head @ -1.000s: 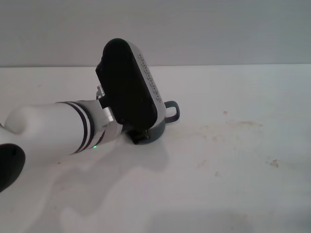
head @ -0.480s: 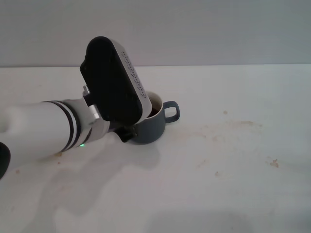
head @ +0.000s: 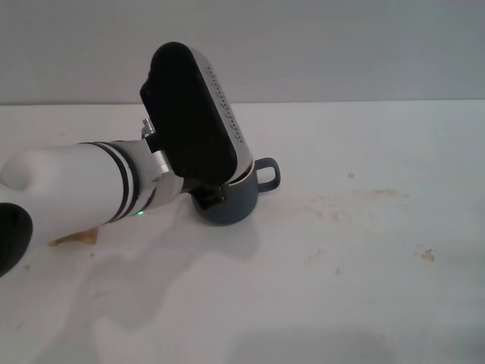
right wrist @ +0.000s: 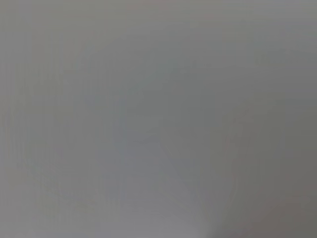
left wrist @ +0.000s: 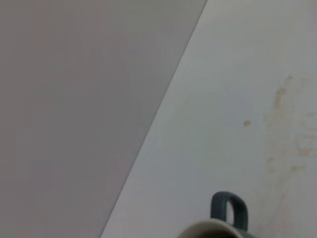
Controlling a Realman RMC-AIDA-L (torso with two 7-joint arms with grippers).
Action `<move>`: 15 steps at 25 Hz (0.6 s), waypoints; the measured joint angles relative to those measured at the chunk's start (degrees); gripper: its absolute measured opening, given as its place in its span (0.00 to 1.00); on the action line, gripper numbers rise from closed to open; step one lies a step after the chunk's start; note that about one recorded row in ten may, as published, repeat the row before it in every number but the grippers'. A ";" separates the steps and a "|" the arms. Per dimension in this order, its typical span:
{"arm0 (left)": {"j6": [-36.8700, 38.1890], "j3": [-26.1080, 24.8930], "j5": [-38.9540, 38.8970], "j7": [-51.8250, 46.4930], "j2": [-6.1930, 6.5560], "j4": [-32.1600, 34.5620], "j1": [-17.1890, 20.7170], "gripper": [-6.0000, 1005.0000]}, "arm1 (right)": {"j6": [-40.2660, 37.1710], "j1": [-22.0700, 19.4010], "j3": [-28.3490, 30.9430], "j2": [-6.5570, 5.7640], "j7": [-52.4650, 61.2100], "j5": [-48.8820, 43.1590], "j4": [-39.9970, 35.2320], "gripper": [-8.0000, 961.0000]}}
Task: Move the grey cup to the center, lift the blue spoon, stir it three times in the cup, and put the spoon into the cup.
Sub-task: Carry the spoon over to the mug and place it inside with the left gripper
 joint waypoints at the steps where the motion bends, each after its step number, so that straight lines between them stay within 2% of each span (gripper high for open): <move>1: 0.00 0.25 -0.03 0.00 -0.04 0.00 -0.06 0.15 | 0.00 0.01 0.00 -0.04 0.00 0.00 0.12 0.01; 8: -0.18 1.76 -0.06 -0.15 -0.03 -0.78 0.85 0.15 | 0.00 0.11 0.00 -0.06 0.00 0.00 0.08 0.01; 15: -0.30 1.06 -0.08 -0.01 0.18 -1.30 2.96 0.15 | 0.03 0.22 -0.37 -0.07 0.00 0.00 -0.05 0.01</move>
